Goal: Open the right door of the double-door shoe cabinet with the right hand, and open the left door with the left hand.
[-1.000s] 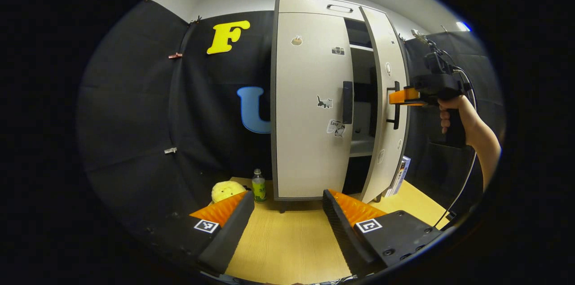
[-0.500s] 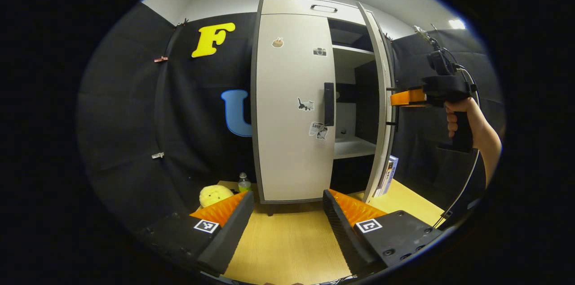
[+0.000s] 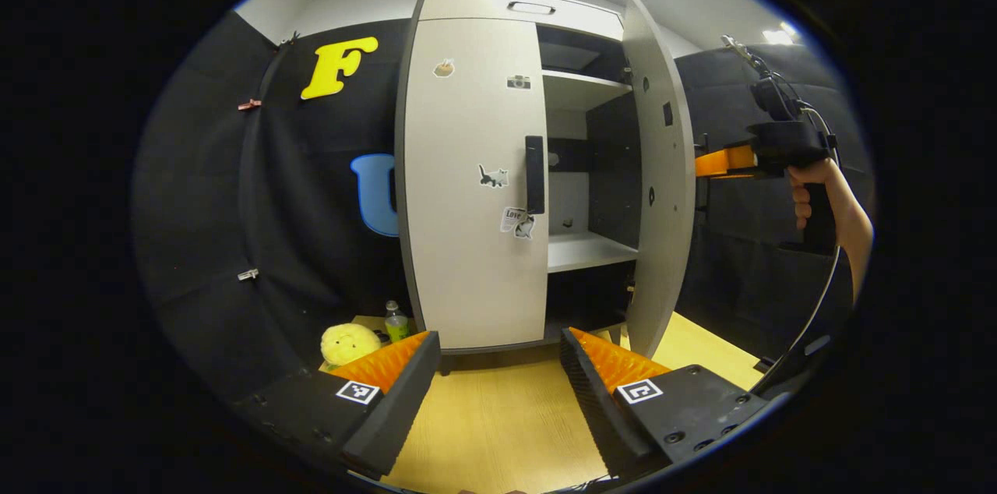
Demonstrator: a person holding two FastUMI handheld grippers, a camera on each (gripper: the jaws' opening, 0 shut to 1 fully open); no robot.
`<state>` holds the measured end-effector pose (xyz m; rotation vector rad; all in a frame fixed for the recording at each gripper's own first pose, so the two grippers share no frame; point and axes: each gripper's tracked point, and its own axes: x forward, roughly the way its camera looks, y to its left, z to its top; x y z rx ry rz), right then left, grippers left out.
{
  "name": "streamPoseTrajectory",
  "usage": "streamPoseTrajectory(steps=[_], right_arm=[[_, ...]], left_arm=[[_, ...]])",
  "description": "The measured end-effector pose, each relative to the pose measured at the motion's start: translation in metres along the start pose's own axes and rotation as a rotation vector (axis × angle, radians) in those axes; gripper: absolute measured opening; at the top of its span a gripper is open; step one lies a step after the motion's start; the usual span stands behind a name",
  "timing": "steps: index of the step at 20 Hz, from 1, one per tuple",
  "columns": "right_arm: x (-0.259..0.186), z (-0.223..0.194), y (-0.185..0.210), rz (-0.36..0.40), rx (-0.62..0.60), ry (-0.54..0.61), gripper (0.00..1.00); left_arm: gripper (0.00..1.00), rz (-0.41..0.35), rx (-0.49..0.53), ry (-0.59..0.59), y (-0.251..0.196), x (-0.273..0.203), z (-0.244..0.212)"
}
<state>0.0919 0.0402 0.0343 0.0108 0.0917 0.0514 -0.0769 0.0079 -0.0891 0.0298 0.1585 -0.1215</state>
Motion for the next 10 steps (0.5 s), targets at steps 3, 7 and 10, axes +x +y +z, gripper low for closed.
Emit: streamPoseTrajectory(steps=[3, 7, 10], right_arm=[[-0.008, -0.008, -0.018, -0.024, -0.009, 0.023, 0.1], [-0.013, -0.009, -0.059, -0.095, -0.045, 0.012, 0.1], [-0.02, -0.003, -0.096, -0.139, -0.009, -0.005, 0.06]], left_arm=[[0.95, -0.035, -0.032, -0.012, -0.011, -0.002, 0.009], [0.95, -0.04, -0.014, -0.029, -0.012, 0.001, 0.015], [0.95, -0.041, -0.04, -0.005, -0.015, 0.007, 0.006]])
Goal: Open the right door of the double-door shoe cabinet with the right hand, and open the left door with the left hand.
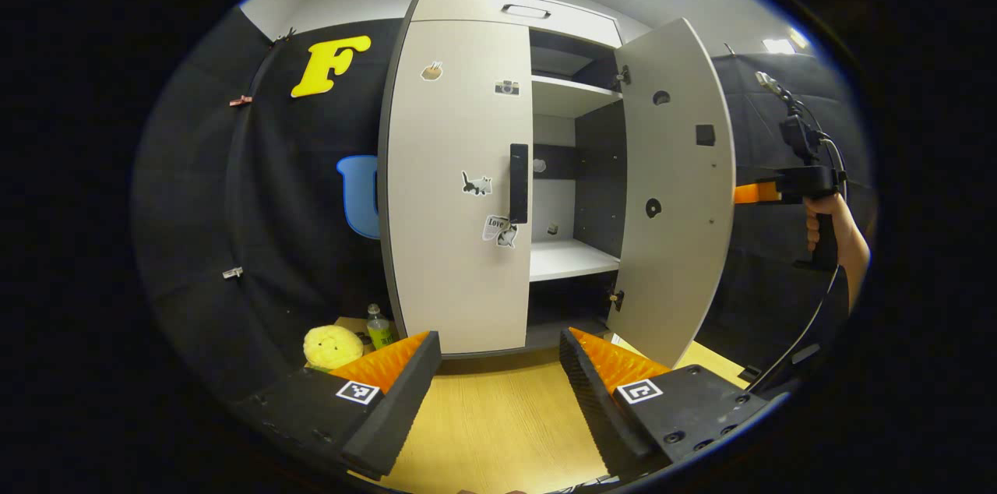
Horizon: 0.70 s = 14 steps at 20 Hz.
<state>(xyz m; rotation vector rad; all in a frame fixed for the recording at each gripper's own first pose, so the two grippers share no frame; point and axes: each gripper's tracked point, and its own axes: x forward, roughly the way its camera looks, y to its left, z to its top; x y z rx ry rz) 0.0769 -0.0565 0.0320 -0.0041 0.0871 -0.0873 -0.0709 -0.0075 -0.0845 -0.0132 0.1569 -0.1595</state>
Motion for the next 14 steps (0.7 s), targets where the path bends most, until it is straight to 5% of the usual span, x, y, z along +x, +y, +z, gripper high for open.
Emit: streamPoseTrajectory(steps=[8, 9, 14], right_arm=[[-0.017, -0.001, -0.003, 0.013, 0.053, -0.004, 0.06], [0.017, -0.004, -0.006, 0.017, 0.062, -0.018, 0.05], [-0.03, -0.011, 0.027, 0.087, 0.023, -0.024, 0.05]], left_arm=[[0.95, -0.01, -0.046, 0.022, -0.005, 0.003, -0.005], [0.95, -0.001, -0.032, 0.017, 0.0, 0.004, -0.003], [0.95, 0.027, -0.005, -0.002, 0.009, 0.008, 0.005]])
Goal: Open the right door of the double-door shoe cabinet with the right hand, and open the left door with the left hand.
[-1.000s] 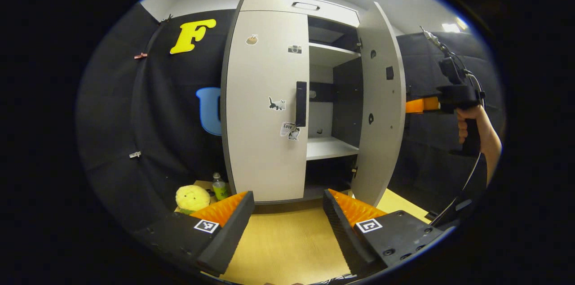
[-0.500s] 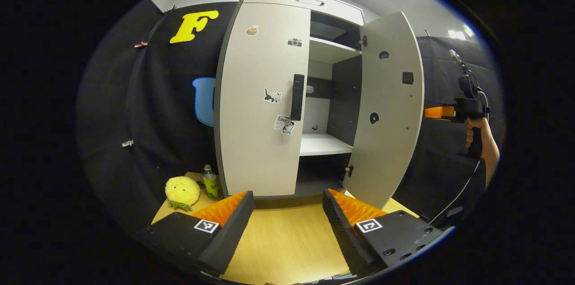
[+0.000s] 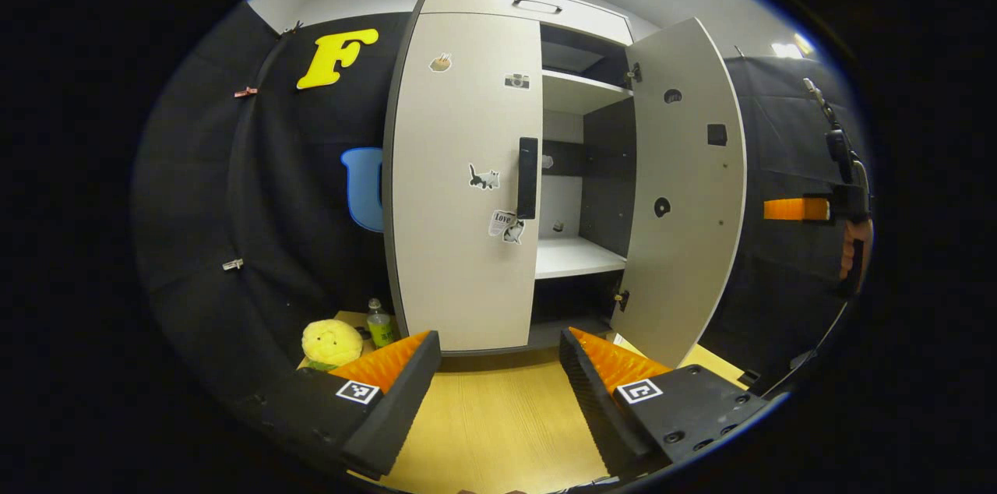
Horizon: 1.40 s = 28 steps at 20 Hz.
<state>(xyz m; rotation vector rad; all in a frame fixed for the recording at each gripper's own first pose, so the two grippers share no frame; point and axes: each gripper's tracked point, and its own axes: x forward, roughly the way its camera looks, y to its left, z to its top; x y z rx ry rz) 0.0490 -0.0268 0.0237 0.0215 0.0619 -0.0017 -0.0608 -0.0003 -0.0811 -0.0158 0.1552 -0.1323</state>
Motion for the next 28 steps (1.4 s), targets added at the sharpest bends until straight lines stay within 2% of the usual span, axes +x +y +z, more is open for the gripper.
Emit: streamPoseTrajectory(steps=[3, 6, 8, 10, 11, 12, 13, 15, 17, 21, 26, 28], right_arm=[[-0.017, 0.0, 0.012, -0.023, -0.054, -0.076, 0.05], [-0.029, 0.0, 0.035, 0.014, -0.063, -0.105, 0.05], [-0.026, -0.005, 0.044, 0.039, -0.034, -0.084, 0.13], [-0.024, -0.014, 0.052, 0.047, -0.012, -0.052, 0.36], [-0.021, -0.019, 0.058, 0.057, -0.004, -0.039, 0.51], [-0.019, -0.023, 0.064, 0.072, 0.005, -0.029, 0.59], [-0.013, -0.027, 0.067, 0.078, 0.012, -0.022, 0.77], [0.0, -0.031, 0.077, 0.102, 0.013, -0.023, 0.9], [0.018, -0.044, 0.081, 0.104, -0.006, -0.001, 0.98], [0.038, -0.057, 0.087, 0.136, 0.004, -0.001, 0.99], [0.045, -0.075, 0.083, 0.165, 0.001, -0.007, 1.0], [0.046, -0.083, 0.087, 0.201, 0.007, 0.003, 0.99]], left_arm=[[0.95, 0.009, 0.0, -0.013, 0.002, 0.004, 0.007], [0.95, 0.014, 0.002, -0.029, 0.004, 0.008, 0.015], [0.95, 0.015, -0.003, -0.042, 0.003, 0.009, 0.021], [0.95, 0.022, -0.011, -0.056, 0.005, 0.013, 0.028], [0.95, 0.027, -0.015, -0.065, 0.006, 0.016, 0.033], [0.95, 0.034, -0.016, -0.071, 0.007, 0.021, 0.037], [0.95, 0.041, -0.013, -0.074, 0.008, 0.026, 0.043], [0.95, 0.063, 0.003, -0.093, 0.011, 0.038, 0.059], [0.95, 0.063, 0.008, -0.108, 0.008, 0.053, 0.077], [0.95, 0.046, 0.015, -0.151, -0.005, 0.094, 0.117], [0.95, 0.069, 0.012, -0.167, -0.013, 0.155, 0.142], [0.95, 0.062, 0.009, -0.164, -0.019, 0.177, 0.151]])
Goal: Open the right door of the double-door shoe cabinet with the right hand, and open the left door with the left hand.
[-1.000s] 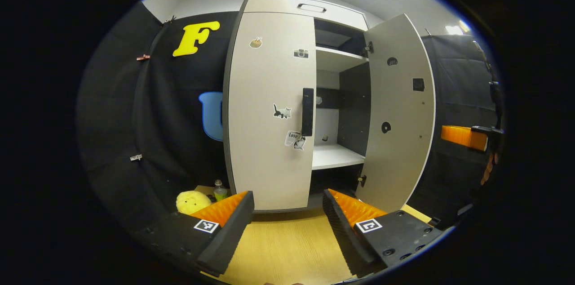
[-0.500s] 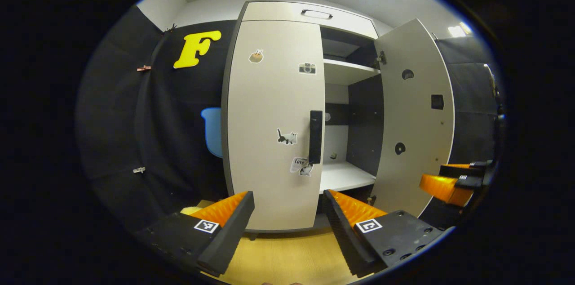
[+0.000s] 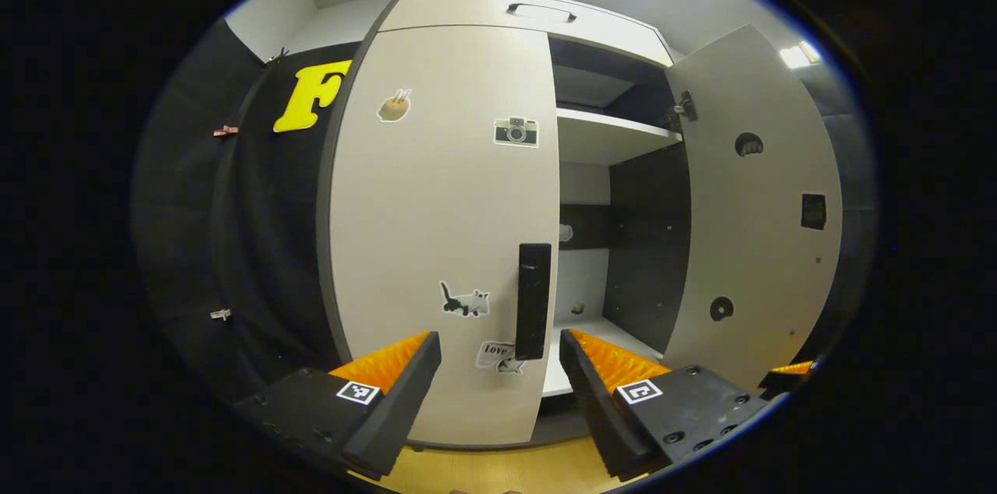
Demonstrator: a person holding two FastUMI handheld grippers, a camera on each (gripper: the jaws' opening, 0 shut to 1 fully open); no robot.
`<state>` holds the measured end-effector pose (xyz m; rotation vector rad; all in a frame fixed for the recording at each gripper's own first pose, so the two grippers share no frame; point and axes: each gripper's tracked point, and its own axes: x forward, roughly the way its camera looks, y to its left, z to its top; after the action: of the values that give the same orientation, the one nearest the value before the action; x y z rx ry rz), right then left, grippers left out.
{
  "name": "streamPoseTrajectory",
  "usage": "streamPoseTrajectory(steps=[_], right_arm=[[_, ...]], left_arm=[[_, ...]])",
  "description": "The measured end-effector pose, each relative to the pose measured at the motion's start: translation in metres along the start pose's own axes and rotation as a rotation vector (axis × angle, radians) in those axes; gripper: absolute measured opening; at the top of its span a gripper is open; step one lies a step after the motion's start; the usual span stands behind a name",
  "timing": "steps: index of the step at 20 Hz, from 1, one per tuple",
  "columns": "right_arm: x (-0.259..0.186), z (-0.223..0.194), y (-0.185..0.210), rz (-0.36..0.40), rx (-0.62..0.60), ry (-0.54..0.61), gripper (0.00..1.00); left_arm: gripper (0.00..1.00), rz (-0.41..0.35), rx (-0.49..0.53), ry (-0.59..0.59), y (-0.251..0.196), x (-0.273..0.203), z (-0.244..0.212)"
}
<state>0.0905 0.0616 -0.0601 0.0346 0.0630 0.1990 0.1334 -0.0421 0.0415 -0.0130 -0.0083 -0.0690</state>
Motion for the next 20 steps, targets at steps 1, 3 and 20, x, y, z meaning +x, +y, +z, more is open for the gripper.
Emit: streamPoseTrajectory(steps=[1, 3, 20], right_arm=[[0.0, -0.004, 0.0, 0.013, -0.005, 0.007, 0.99], [0.002, -0.011, -0.003, 0.033, -0.024, 0.013, 1.0], [0.01, -0.029, -0.017, 0.103, -0.015, 0.032, 0.99]], left_arm=[[0.95, -0.002, -0.006, 0.007, -0.003, 0.012, 0.002], [0.95, -0.003, -0.008, 0.007, -0.007, 0.033, 0.007], [0.36, 0.071, 0.01, 0.021, -0.02, 0.098, 0.013]])
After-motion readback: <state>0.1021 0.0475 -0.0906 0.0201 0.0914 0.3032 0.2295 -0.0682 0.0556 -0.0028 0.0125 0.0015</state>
